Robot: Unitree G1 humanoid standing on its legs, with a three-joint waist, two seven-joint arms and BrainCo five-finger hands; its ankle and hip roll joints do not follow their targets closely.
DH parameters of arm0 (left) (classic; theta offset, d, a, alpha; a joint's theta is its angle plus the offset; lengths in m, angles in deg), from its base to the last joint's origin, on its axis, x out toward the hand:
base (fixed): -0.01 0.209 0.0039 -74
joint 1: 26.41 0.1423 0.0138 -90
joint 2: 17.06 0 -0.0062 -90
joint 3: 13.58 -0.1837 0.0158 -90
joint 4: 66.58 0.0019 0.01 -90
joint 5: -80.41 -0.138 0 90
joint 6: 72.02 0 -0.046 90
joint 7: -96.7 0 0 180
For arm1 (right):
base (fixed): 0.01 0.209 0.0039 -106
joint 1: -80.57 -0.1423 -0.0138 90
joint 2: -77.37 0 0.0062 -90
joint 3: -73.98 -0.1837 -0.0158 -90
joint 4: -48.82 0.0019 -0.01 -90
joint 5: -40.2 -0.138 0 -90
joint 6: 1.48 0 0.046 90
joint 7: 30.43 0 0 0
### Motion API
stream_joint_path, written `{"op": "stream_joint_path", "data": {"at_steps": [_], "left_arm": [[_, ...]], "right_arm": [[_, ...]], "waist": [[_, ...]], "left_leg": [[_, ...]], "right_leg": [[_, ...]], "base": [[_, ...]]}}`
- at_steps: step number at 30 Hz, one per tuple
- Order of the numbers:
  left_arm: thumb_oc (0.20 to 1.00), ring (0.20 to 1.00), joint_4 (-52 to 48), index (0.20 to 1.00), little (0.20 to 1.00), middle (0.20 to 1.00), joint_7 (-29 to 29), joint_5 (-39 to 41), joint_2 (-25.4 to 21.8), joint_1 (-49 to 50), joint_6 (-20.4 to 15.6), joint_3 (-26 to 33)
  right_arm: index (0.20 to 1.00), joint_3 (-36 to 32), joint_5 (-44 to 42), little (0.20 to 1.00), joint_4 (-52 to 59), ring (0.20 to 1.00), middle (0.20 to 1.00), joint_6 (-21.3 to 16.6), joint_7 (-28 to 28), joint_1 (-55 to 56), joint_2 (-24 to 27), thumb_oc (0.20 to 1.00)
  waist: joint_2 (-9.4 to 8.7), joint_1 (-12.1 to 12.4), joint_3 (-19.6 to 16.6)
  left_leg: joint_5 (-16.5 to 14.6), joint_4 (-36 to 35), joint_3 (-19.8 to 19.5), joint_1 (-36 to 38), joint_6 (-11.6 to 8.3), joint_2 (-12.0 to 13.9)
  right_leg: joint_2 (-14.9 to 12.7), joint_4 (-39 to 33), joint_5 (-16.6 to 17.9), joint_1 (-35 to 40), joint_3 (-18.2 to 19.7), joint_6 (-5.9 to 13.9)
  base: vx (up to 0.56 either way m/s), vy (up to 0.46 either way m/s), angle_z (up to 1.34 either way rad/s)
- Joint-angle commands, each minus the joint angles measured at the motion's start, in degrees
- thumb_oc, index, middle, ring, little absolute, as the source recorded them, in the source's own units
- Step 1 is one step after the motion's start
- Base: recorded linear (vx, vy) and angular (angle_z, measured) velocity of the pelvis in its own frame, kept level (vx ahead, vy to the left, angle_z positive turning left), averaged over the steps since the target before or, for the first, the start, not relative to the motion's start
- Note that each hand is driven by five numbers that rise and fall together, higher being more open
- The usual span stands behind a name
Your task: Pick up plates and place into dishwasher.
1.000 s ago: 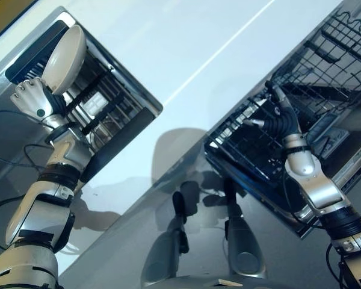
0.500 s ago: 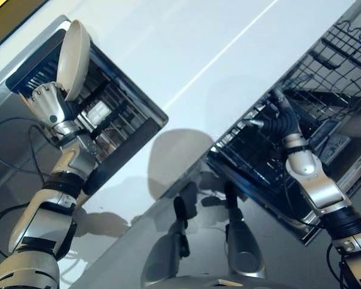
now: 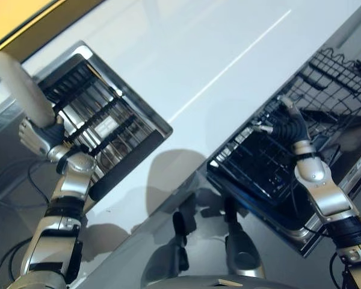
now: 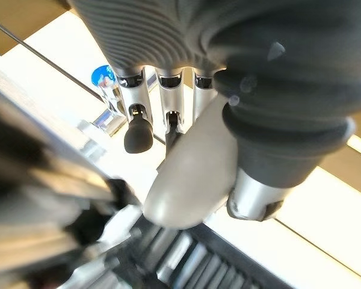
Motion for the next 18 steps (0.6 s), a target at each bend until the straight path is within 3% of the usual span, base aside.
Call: {"op": "stream_joint_path", "data": {"at_steps": [1, 10, 13, 15, 18], "left_arm": [[0.200, 0.200, 0.10, 0.200, 0.200, 0.200, -3.18, 1.96, 0.85, 6.79, -4.36, 6.14], [0.200, 0.200, -10.99, 0.200, 0.200, 0.200, 0.23, 0.15, 0.99, 17.73, -5.52, 15.52], [0.200, 0.200, -12.99, 0.200, 0.200, 0.200, 1.01, -0.56, 0.38, 20.37, -6.16, 17.10], [0.200, 0.200, -14.40, 0.200, 0.200, 0.200, 0.82, -1.45, 0.62, 22.74, -7.06, 17.81], [0.200, 0.200, -15.53, 0.200, 0.200, 0.200, 0.51, -1.90, 0.91, 25.25, -8.20, 18.44]], "right_arm": [[1.000, -2.81, 1.38, 1.000, 6.11, 1.000, 1.000, -3.71, 0.50, 4.69, -2.14, 1.000], [1.000, -7.15, 0.73, 1.000, 9.37, 1.000, 1.000, -3.93, -0.85, 12.47, -4.94, 1.000], [1.000, -9.48, 0.07, 1.000, 10.04, 1.000, 1.000, -4.94, -9.96, 13.83, -5.99, 1.000], [1.000, -11.99, 0.65, 1.000, 10.16, 1.000, 1.000, -6.40, -19.60, 15.29, -8.06, 1.000], [1.000, -14.78, -1.16, 1.000, 9.89, 1.000, 1.000, -8.06, -25.15, 17.64, -10.51, 1.000]], "waist": [[-2.31, 2.48, -9.17], [-4.09, 4.43, -13.10], [-4.32, 4.77, -13.86], [-4.16, 4.85, -14.30], [-3.86, 4.61, -14.75]], "left_leg": [[-3.82, 0.07, -1.41, 0.39, 0.68, -0.83], [-4.77, 0.07, -2.57, 4.09, -0.05, 0.54], [-5.11, 0.07, -2.70, 5.03, -0.23, 0.88], [-5.43, 0.07, -2.67, 5.74, -0.23, 1.06], [-5.82, 0.07, -2.54, 6.53, -0.15, 1.12]], "right_leg": [[-2.26, 5.52, -7.24, 0.52, -0.34, 2.16], [-1.28, 3.86, -8.38, 6.33, -3.07, 1.89], [-0.88, 3.36, -8.62, 7.73, -3.48, 1.82], [-0.64, 3.21, -8.86, 8.54, -3.50, 1.73], [-0.43, 3.17, -9.14, 9.27, -3.12, 1.69]], "base": [[0.12, -0.085, 0.07], [0.08, -0.103, 0.11], [0.04, -0.081, 0.08], [0.03, -0.050, 0.06], [0.01, -0.010, 0.01]]}}
